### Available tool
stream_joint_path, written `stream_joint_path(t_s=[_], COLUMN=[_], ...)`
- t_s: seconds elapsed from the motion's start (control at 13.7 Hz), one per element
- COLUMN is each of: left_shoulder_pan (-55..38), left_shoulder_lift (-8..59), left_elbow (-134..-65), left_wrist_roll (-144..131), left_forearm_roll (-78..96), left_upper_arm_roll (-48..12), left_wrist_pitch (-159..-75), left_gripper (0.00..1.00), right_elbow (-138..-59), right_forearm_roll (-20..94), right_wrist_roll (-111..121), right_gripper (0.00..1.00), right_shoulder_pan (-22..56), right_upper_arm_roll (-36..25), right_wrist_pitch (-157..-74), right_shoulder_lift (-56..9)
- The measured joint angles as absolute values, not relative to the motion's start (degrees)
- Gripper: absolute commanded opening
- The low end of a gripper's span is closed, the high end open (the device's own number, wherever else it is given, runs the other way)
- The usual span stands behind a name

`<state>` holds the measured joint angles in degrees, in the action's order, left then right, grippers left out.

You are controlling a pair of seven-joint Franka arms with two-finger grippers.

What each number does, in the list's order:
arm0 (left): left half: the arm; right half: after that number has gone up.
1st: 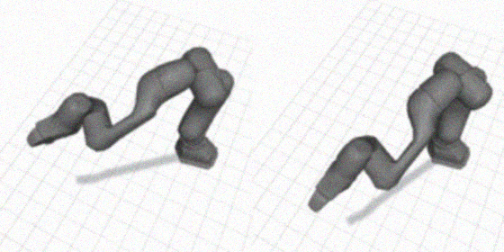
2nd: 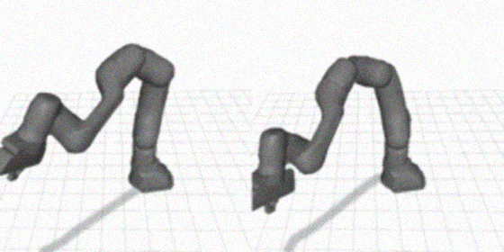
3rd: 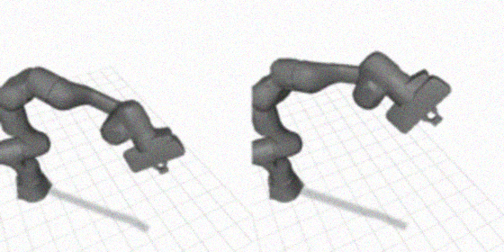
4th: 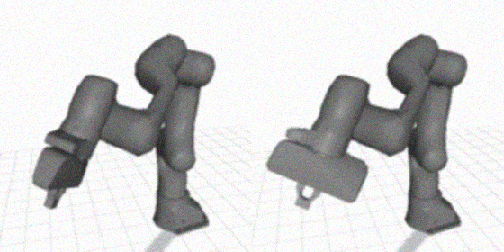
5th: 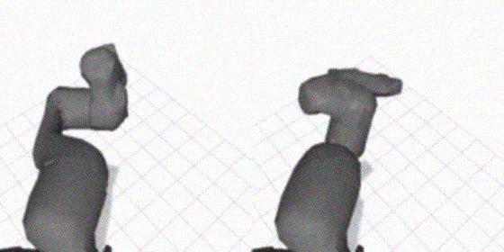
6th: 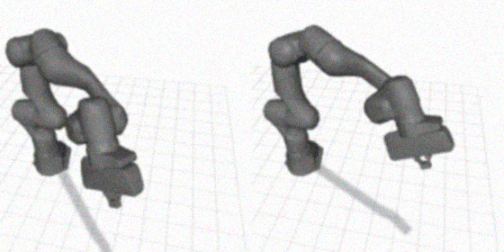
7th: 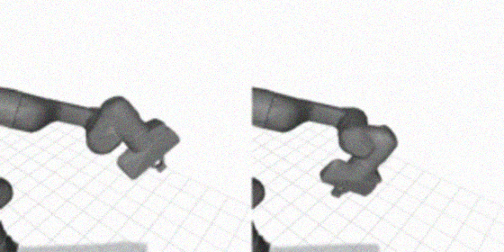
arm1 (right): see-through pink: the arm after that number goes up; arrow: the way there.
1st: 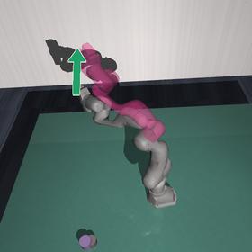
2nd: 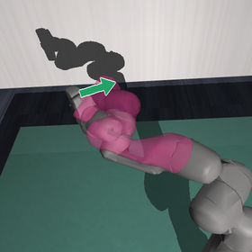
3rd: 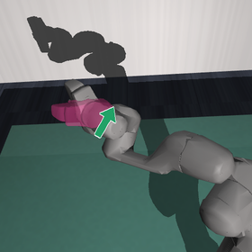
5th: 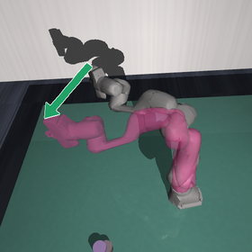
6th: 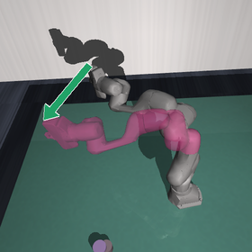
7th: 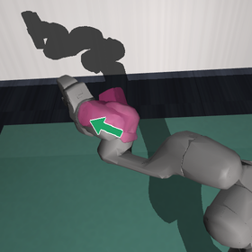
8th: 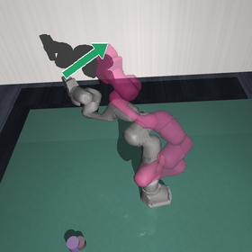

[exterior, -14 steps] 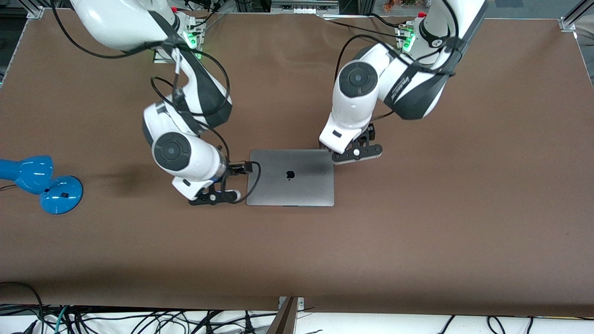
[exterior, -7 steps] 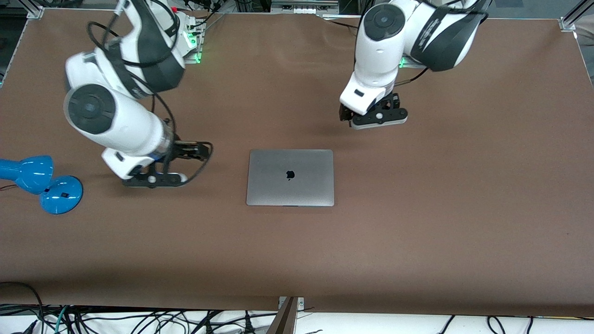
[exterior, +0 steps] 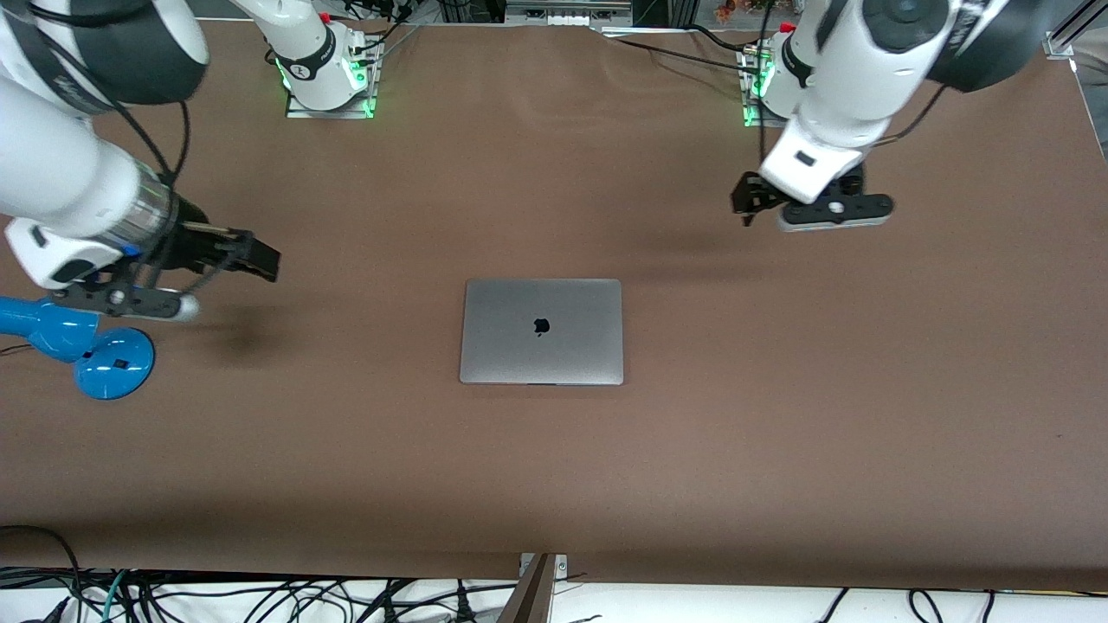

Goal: Close laptop with both arms from behind

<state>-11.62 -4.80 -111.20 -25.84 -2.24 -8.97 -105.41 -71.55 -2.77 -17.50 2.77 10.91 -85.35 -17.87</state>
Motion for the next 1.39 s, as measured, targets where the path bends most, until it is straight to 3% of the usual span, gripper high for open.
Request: stream_joint_path(t_s=[0.51,0.73,1.39], left_shoulder_pan=[-11.5,-11.8,-12.3], left_shoulder_lift=[-8.2,-8.9,-9.2], left_elbow=[-111.3,-110.4,-104.0], left_wrist_roll=[-9.3,-4.0,-3.0], left_forearm_roll=[1.0,1.3,1.0], left_upper_arm_roll=[5.2,9.6,10.2], left_wrist_pitch=[-102.8,-100.3,-91.7], left_gripper=[1.00,1.00,1.00], right_elbow=[-71.6,-71.9,-72.1], right_forearm_roll=[-2.7,-2.8,-2.8], right_wrist_roll=[-0.6,-0.1,0.3], right_gripper=[1.00,1.00,1.00], right_shoulder_pan=[0.2,0.1,0.1], right_upper_arm_roll=[1.7,0.9,0.9], right_wrist_pitch=[-83.3,-83.2,-78.7], right_shoulder_lift=[-15.3,-15.3,-14.6])
